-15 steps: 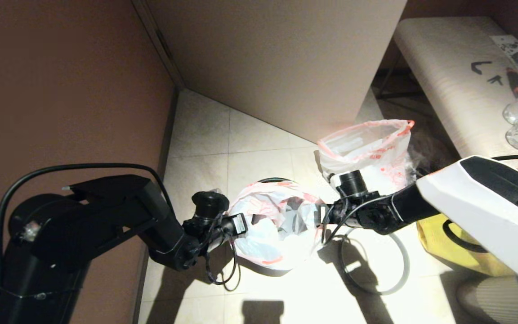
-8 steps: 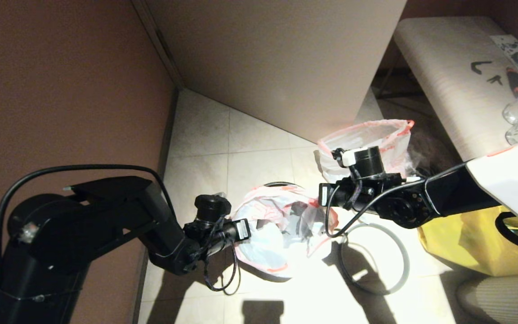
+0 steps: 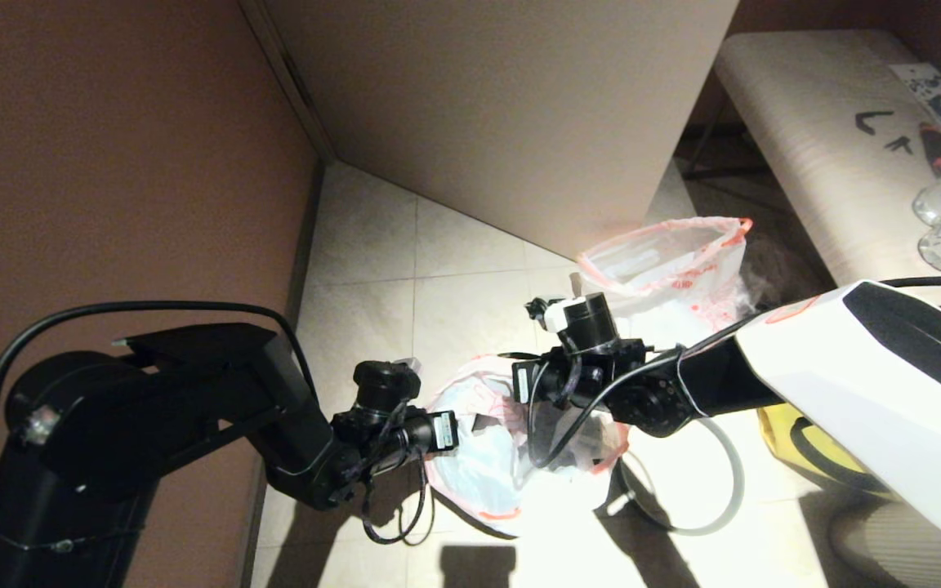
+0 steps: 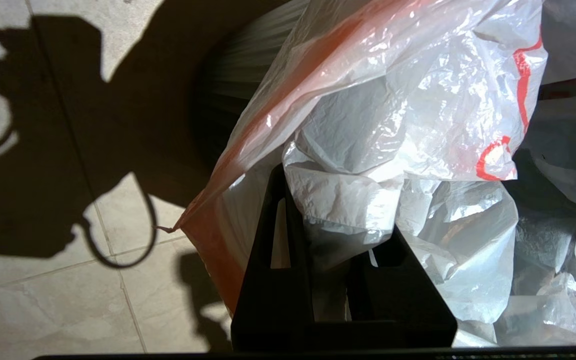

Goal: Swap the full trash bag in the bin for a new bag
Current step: Put the new garbage bag on the trash can

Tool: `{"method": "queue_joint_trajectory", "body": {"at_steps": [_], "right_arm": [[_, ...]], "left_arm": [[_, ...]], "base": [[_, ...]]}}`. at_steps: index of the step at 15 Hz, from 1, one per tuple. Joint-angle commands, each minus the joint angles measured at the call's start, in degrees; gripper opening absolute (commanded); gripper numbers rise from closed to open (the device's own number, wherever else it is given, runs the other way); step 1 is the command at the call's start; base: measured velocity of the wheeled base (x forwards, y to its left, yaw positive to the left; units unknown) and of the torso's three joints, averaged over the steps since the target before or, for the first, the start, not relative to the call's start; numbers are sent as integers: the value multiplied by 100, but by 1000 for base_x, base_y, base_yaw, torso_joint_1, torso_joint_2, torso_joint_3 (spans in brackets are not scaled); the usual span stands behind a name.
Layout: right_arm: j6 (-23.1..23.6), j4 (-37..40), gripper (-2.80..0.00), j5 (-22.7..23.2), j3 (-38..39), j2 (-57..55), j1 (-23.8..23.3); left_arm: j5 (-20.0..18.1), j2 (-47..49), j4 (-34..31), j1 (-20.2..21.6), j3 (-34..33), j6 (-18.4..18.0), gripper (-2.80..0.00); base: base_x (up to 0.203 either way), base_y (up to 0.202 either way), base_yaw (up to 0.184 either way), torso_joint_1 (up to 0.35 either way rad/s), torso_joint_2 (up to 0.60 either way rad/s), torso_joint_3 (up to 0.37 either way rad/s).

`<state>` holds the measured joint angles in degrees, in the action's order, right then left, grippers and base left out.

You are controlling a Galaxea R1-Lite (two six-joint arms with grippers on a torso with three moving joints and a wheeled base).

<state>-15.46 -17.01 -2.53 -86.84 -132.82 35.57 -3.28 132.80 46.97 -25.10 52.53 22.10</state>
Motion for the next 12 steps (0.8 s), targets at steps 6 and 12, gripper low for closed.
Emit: {"method": "queue_joint_trajectory", "body": {"at_steps": [6, 12], "right_arm": [[27, 184, -280, 34, -821, -632, 55], [34, 650, -280, 27, -1746, -1005, 118]], "left_arm": [[3, 0, 32, -22, -15, 13, -280], [-6, -9, 49, -39, -50, 13, -280]], "base": [[0, 0, 0, 0, 0, 0], [0, 0, 0, 0, 0, 0]]}}
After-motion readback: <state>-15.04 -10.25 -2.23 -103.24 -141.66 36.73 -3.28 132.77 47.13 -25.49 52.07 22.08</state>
